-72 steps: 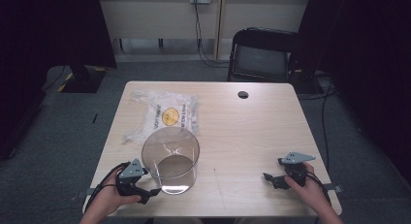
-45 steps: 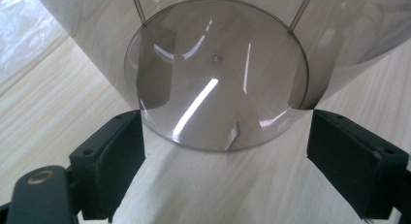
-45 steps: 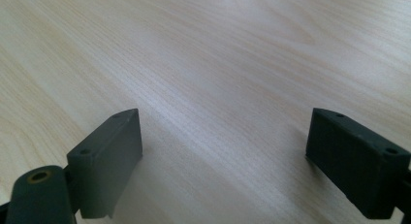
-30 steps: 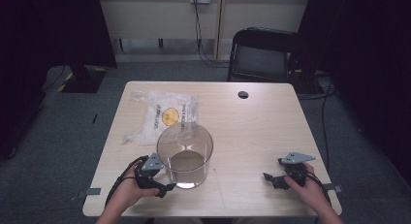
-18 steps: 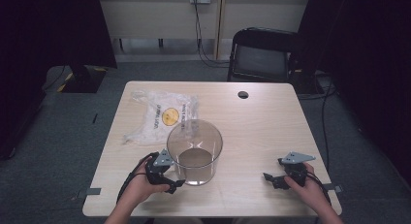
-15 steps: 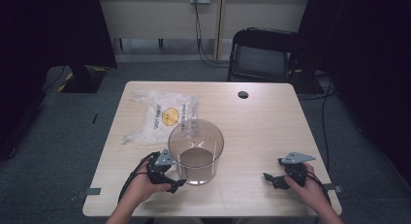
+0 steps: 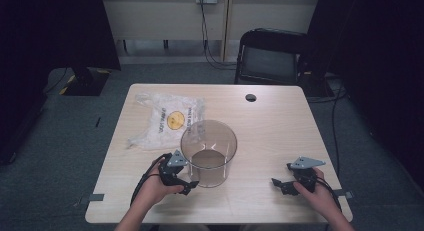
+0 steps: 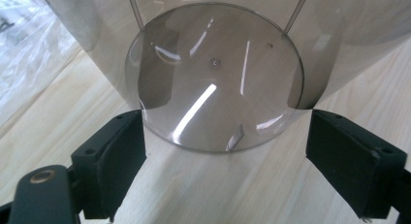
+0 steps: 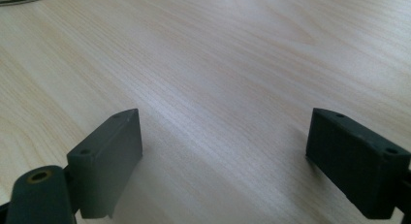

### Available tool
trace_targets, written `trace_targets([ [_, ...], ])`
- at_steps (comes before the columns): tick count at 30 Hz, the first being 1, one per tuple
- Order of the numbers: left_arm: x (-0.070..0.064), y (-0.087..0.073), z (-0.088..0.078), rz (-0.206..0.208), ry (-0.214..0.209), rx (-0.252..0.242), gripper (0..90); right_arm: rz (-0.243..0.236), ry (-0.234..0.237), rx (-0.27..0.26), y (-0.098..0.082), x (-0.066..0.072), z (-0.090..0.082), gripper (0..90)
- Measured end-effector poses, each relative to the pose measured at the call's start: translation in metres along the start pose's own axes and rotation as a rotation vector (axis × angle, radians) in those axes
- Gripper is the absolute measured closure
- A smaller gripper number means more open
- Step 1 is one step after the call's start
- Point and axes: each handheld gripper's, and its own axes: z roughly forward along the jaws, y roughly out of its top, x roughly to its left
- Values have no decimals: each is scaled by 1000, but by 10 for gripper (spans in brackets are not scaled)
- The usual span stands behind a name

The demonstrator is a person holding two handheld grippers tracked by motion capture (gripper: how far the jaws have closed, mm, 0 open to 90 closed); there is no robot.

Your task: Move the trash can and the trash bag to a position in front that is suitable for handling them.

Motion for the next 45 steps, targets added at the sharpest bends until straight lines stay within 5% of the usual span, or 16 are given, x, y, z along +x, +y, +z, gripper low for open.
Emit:
trace_targets([
  [45,0,34,26,-15,-18,-31,145,0,1,0,0,0,0,119],
])
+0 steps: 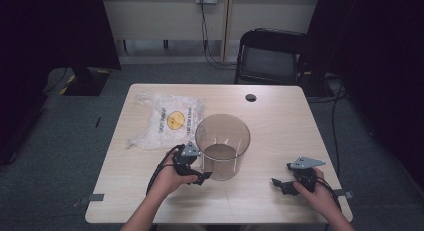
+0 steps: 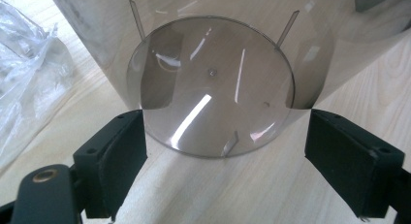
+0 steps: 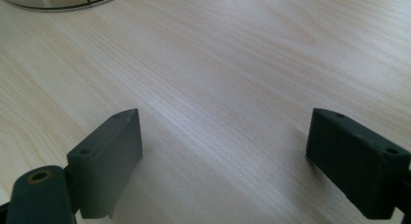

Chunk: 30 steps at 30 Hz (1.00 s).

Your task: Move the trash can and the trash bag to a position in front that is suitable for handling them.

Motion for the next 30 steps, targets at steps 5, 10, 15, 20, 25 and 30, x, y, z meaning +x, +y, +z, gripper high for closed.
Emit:
trace_targets([
  [5,0,3,3,-2,5,0,147,0,0,0,0,0,0,119],
  [10,0,5,6,-9,7,-3,147,-2,-1,0,0,0,0,119],
  [15,1,9,9,-7,9,-6,147,-1,1,1,0,0,0,119],
  [20,2,11,12,-10,10,-14,148,0,0,0,0,0,0,119],
  [25,3,14,14,-4,14,-10,148,0,0,0,0,0,0,119],
  [30,4,14,16,-8,13,-9,148,0,0,0,0,0,0,119],
])
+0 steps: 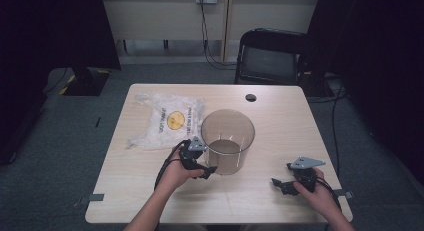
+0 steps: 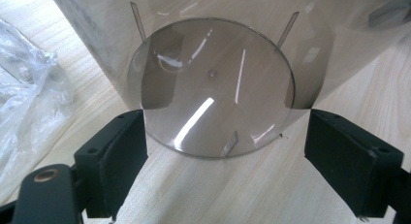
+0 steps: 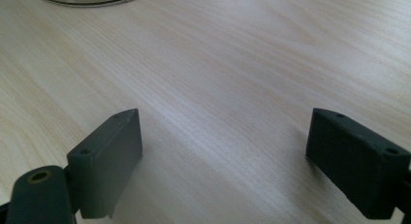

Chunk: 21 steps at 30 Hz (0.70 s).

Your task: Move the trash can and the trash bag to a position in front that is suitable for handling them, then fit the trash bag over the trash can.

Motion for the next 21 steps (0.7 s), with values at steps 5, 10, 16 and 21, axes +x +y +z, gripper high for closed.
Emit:
trace_targets([
  [5,1,0,0,5,-1,-3,152,0,0,0,0,0,0,119],
  [10,1,-1,-6,7,-24,-15,155,0,0,0,0,0,0,119],
  [16,7,-3,-21,-1,-23,-34,155,0,0,-1,0,0,0,119],
  [21,15,-6,-31,-1,9,-19,154,0,0,0,0,0,0,119],
])
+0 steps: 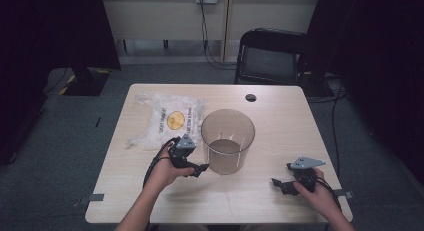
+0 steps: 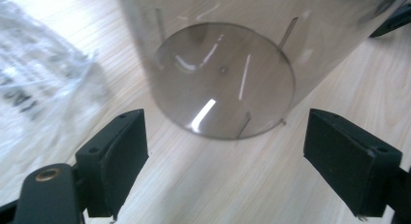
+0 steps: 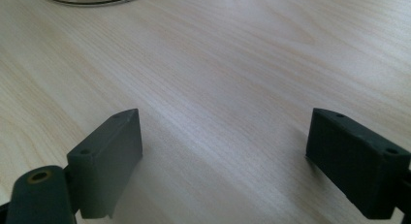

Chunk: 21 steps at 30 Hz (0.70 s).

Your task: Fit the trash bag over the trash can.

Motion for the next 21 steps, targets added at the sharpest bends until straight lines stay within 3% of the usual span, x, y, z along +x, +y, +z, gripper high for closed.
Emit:
trace_targets([
  [16,18,-9,-7,-18,22,12,155,0,0,0,0,0,0,119],
  [21,26,-13,-8,-22,48,14,155,1,0,0,0,0,0,119],
])
